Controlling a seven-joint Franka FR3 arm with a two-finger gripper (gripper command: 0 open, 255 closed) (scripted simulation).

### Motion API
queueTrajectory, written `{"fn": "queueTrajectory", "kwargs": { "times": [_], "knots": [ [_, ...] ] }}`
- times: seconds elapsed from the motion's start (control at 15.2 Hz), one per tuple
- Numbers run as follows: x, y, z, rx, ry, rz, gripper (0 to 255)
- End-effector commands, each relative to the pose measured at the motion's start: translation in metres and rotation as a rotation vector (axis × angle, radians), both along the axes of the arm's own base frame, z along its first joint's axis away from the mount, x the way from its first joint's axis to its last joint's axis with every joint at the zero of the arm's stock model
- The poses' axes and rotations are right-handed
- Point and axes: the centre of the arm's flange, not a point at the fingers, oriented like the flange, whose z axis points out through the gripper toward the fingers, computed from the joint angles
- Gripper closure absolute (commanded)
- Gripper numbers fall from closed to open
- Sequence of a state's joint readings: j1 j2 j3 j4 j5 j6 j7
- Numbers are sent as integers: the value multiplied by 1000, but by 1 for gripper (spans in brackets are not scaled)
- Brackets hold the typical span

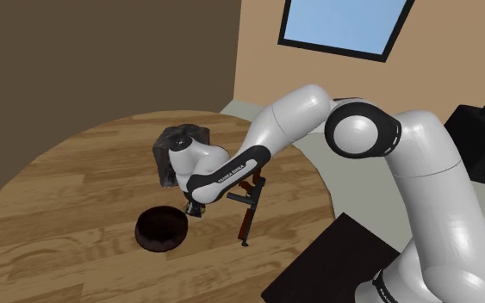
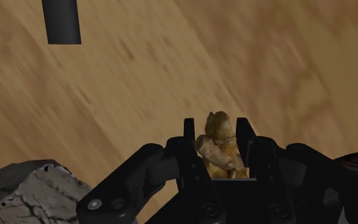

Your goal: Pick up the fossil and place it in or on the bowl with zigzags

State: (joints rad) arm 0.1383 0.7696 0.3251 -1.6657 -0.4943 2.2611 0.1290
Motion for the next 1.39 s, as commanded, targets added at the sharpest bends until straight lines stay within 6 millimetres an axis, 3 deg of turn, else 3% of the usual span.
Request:
{"fn": "queueTrajectory", "kwargs": {
  "times": [0.0, 0.46, 1.32],
  "knots": [
    [0, 1, 0, 0, 1, 1, 255],
    [-1, 0, -1, 0, 1, 1, 255],
    [-1, 0, 68, 0, 1, 1, 255]
  ]
}}
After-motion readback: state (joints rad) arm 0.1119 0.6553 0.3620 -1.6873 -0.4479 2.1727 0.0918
